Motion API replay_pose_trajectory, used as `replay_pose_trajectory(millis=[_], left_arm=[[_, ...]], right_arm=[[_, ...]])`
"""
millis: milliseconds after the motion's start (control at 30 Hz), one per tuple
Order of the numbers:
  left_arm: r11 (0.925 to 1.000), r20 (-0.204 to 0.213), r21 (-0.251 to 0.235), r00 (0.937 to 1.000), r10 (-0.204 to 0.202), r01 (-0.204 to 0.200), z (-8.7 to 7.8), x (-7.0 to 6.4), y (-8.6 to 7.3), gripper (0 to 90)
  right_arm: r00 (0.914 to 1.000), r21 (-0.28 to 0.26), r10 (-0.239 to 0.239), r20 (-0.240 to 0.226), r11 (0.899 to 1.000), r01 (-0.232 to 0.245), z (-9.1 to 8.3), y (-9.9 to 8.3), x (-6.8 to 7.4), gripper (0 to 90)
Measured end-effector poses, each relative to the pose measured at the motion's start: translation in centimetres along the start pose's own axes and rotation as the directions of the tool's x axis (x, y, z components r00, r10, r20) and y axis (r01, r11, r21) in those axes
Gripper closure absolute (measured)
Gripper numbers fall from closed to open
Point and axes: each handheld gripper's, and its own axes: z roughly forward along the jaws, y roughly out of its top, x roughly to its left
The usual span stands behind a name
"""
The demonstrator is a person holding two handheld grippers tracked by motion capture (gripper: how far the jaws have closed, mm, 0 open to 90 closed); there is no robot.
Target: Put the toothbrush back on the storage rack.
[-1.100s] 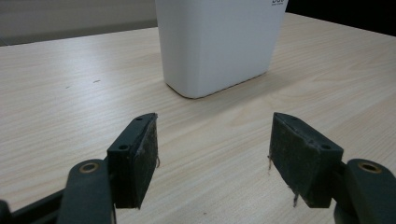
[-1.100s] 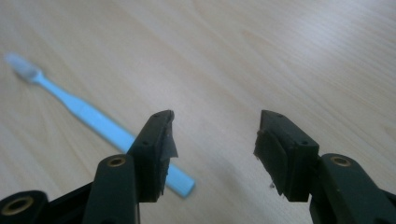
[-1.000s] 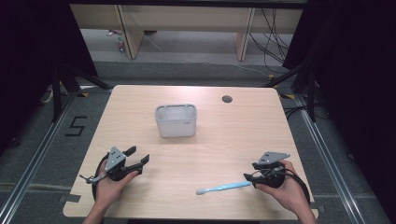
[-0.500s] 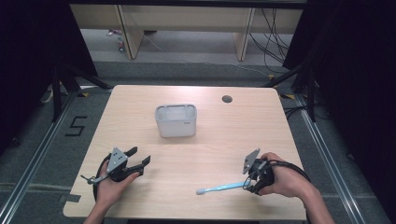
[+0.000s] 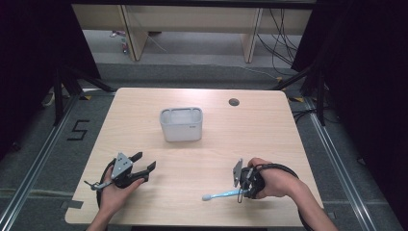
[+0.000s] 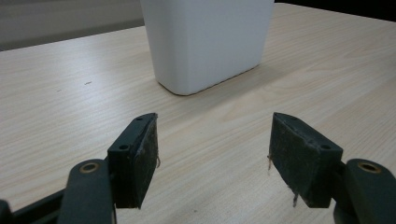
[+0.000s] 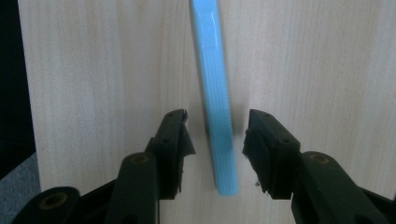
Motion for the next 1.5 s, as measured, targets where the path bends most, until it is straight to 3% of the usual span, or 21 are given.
replay_pose_trajectory(millis=[33,133,167,200,400,433,467,600,667,700,733,833,867,900,967,1033,1100,1233,1467,1500], left_arm=[[1.0000,0.000,0.000,1.0000,0.001,-0.001,0.0,0.0,0.0,32.4],[0.9999,-0.004,0.010,1.0000,0.004,-0.004,-0.1,-0.1,0.0,32.4],[1.0000,-0.004,0.009,1.0000,0.003,-0.003,0.0,-0.1,0.0,32.4],[1.0000,0.002,0.001,1.0000,0.002,-0.002,0.0,-0.1,0.0,32.4],[0.9999,-0.001,0.010,1.0000,0.003,-0.003,0.0,-0.2,0.0,32.4],[0.9999,-0.001,0.010,1.0000,0.004,-0.004,0.0,-0.2,0.0,32.4],[1.0000,0.001,0.008,1.0000,0.003,-0.003,0.0,-0.2,0.0,32.4],[0.9999,0.002,0.012,1.0000,0.007,-0.007,0.0,-0.1,0.1,32.3],[0.9999,0.003,0.013,0.9999,0.010,-0.010,0.0,-0.2,0.1,32.2],[0.9999,0.003,0.013,0.9999,0.010,-0.010,0.0,-0.2,0.1,32.3],[0.9999,0.004,0.014,0.9999,0.010,-0.010,0.0,-0.2,0.1,32.2],[0.9998,0.003,0.015,0.9999,0.010,-0.010,0.0,-0.2,0.1,32.2],[0.9998,0.003,0.015,1.0000,0.009,-0.009,0.0,-0.2,0.1,32.2],[0.9998,0.003,0.014,0.9999,0.011,-0.011,0.0,-0.2,0.1,32.1],[0.9998,0.003,0.015,0.9999,0.011,-0.011,0.0,-0.2,0.1,32.2],[0.9998,0.003,0.016,0.9999,0.010,-0.010,0.0,-0.2,0.1,32.2],[0.9998,0.004,0.015,0.9999,0.011,-0.012,0.0,-0.2,0.1,32.2],[0.9998,0.006,0.015,0.9999,0.011,-0.011,0.0,-0.2,0.1,32.1],[0.9998,0.007,0.018,0.9999,0.013,-0.013,0.0,-0.2,0.1,32.1],[0.9998,0.006,0.017,0.9999,0.013,-0.013,0.0,-0.2,0.1,32.1]], right_arm=[[0.9997,0.001,-0.024,-0.003,1.000,0.024,0.2,0.2,-0.1,59.4],[0.9996,0.020,-0.026,-0.005,0.999,0.026,0.3,0.5,-0.2,60.9],[0.9957,0.008,-0.092,-0.002,0.996,0.093,0.4,0.7,-0.6,62.0],[0.9941,0.014,-0.108,-0.008,0.994,0.108,0.6,0.8,-0.8,63.8],[0.9983,0.047,-0.050,-0.030,0.998,0.051,0.4,1.2,-0.5,68.3],[0.9919,0.028,-0.124,-0.027,0.992,0.125,0.6,1.4,-1.0,69.1],[0.9975,0.052,-0.065,-0.028,0.996,0.067,0.4,1.4,-0.6,69.5],[0.9946,0.038,-0.100,-0.028,0.994,0.101,0.7,1.6,-0.8,71.7],[0.9956,0.047,-0.090,-0.027,0.995,0.091,0.8,1.6,-0.6,72.6],[0.9930,0.037,-0.115,-0.029,0.993,0.116,1.0,1.6,-0.7,72.9],[0.9954,0.053,-0.091,-0.031,0.994,0.093,1.0,1.6,-0.5,73.2],[0.9942,0.048,-0.103,-0.031,0.993,0.104,1.0,1.6,-0.6,74.0],[0.9893,0.040,-0.143,-0.029,0.989,0.144,1.1,1.6,-0.8,74.3],[0.9948,0.060,-0.097,-0.030,0.993,0.099,1.0,1.7,-0.6,75.3],[0.9928,0.045,-0.116,-0.028,0.992,0.118,1.2,1.6,-0.7,75.8],[0.9953,0.056,-0.088,-0.041,0.994,0.090,1.1,1.8,-0.6,76.9],[0.9918,0.046,-0.121,-0.040,0.991,0.123,1.3,1.9,-0.8,78.3],[0.9907,0.057,-0.126,-0.050,0.990,0.129,1.2,2.0,-1.0,78.8],[0.9944,0.048,-0.086,-0.062,0.995,0.089,1.1,1.9,-0.8,79.3],[0.9962,0.045,-0.058,-0.064,0.997,0.061,1.0,1.8,-0.7,79.2]])
